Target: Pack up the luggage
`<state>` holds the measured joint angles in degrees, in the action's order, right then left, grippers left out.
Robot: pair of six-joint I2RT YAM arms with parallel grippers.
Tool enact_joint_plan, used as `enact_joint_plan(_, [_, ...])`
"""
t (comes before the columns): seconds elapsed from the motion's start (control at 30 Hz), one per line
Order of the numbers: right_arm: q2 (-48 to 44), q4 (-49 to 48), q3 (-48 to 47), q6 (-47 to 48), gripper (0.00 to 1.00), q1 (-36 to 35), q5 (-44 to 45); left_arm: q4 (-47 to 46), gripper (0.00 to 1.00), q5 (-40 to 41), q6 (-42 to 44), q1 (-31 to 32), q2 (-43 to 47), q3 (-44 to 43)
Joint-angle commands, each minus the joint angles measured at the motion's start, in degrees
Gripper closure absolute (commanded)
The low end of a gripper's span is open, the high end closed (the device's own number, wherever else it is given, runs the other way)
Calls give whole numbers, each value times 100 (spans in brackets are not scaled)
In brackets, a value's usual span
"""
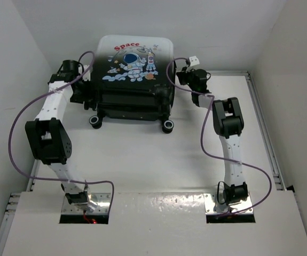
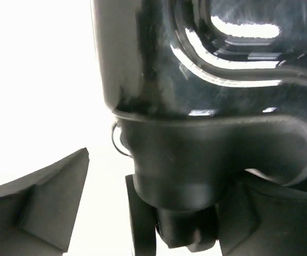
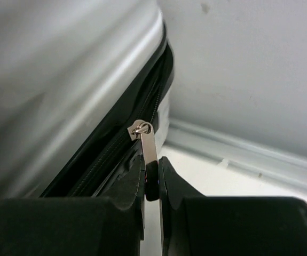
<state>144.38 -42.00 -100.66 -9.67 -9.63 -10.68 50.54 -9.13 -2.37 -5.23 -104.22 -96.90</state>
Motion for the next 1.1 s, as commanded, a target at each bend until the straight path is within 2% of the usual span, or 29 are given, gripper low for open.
enact_joint_plan(0.0, [-803,60,730,-456,100,259,-511,-2468,8,332,254,-13,399,504])
enact_joint_plan(0.03, [-867,17,915,-552,100,260,-627,-3079,8,98,316,-13,647,967])
enact_joint_plan(0.13, [-1183,-72,1363,-606,100,251,-1076,-3682,3,-54,657,48,1341,1436])
enact_joint_plan(0.27, [-1403,120,1567,-597,98,137,-1323,-3754,1,-2,817,49,1536,1438])
enact_joint_plan(0.53, [-1316,148,1515,-668,100,31,-1042,-3754,1,52,975,-57,1870,1543])
enact_joint_plan(0.57, [-1333,192,1541,-633,94,14,-1016,-3754,1,-149,1045,-57,1923,1543])
enact_joint_plan(0.63, [-1351,236,1550,-685,76,5,-937,-3754,1,-343,1116,-57,1976,1596])
enact_joint_plan(0.67, [-1412,297,1550,-746,59,22,-806,-3754,1,-397,1116,-57,2046,1596])
enact_joint_plan(0.73, [-1473,332,1593,-834,49,31,-665,-3693,1,-625,1055,13,2047,1368])
enact_joint_plan(0.87, [-2104,236,2005,-1168,48,303,-830,-3508,1,-696,827,408,2047,1087])
enact_joint_plan(0.93, [-2613,253,2680,-1343,48,400,-953,-3342,1,-696,774,610,2047,1016])
enact_joint_plan(0.97, [-2616,254,2683,-1379,48,392,-989,-3288,1,-696,773,672,2047,1015])
enact_joint_plan(1.0, [-2964,393,3075,-1501,54,409,-1041,-3288,1,-696,704,725,2107,1015])
enact_joint_plan(1.07, [-3099,761,3228,-1748,62,436,-1364,-3236,1,-643,616,795,2108,1015])
